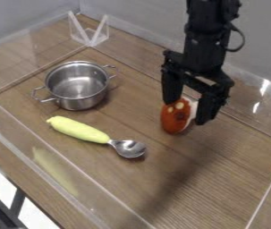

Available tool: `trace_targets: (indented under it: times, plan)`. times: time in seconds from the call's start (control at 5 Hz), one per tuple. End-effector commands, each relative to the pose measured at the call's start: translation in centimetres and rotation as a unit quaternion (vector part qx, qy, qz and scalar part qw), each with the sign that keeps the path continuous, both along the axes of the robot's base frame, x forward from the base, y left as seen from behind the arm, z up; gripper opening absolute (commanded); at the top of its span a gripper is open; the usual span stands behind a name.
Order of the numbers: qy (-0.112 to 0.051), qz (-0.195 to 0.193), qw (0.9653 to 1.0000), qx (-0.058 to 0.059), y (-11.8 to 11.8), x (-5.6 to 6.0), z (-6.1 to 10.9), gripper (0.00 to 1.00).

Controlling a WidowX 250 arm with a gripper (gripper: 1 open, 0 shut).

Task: Put mushroom into the silver pot

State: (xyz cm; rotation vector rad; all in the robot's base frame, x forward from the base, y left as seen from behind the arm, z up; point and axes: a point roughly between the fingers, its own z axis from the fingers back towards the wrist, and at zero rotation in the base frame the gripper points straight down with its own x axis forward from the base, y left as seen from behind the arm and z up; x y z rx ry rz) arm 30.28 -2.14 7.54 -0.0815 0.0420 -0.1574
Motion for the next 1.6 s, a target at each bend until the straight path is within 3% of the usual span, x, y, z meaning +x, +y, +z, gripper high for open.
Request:
trace_targets:
  times: [0.0, 0.2, 0.8, 1.0, 1.2, 1.4]
  plan:
    - [-0.039, 0.021, 0.999, -0.004, 0.3, 0.7, 1.5, 1.0]
    - [-0.037, 0.038, 0.9986, -0.002, 0.5, 0.5, 0.7, 1.0]
    - [-0.037, 0.06, 0.9975, -0.006, 0.1, -0.2, 5.5, 1.0]
    - [-0.033, 0.068, 0.9971, -0.007, 0.5, 0.3, 5.3, 0.0]
    - [-0.029, 0.083, 0.9961, -0.004, 0.9, 0.7, 5.1, 1.0]
    - [-0.021, 0.084, 0.9962, -0.001, 0.6, -0.2, 5.0, 1.0]
